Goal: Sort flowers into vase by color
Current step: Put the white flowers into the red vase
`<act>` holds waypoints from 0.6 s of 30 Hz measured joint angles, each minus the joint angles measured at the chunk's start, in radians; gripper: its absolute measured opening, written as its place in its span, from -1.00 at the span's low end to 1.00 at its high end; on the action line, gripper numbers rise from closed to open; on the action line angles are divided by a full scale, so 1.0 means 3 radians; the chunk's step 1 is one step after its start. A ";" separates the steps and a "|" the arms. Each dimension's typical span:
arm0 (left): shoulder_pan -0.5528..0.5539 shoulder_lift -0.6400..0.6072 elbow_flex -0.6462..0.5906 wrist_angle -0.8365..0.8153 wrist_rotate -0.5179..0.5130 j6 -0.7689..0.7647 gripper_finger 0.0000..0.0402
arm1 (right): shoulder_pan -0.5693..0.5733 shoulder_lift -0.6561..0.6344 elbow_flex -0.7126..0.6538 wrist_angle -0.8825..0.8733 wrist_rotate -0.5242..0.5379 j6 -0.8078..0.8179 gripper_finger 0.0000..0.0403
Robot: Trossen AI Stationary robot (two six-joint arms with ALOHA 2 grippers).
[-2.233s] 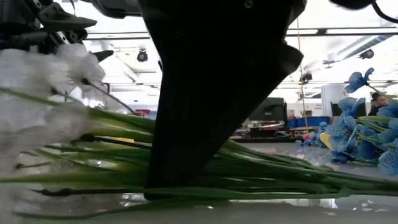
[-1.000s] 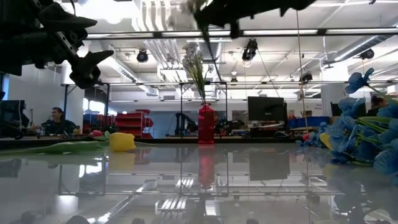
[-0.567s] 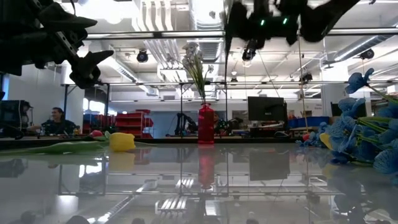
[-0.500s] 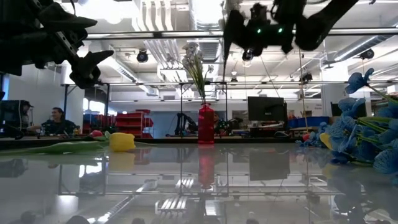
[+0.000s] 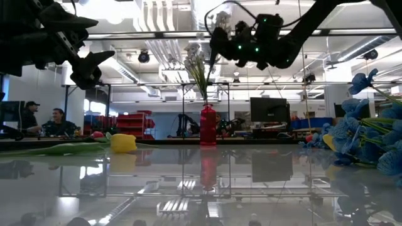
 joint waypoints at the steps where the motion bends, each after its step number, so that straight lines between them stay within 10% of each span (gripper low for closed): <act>1: 0.0000 0.0000 0.0000 0.0000 0.0000 0.0000 0.34 | -0.0003 0.0017 0.0011 -0.0042 0.0004 0.0002 -0.94; 18: 0.0001 0.0000 0.0000 0.0000 -0.0001 0.0000 0.34 | 0.0002 -0.0029 -0.0075 -0.0155 -0.0051 -0.0298 -0.94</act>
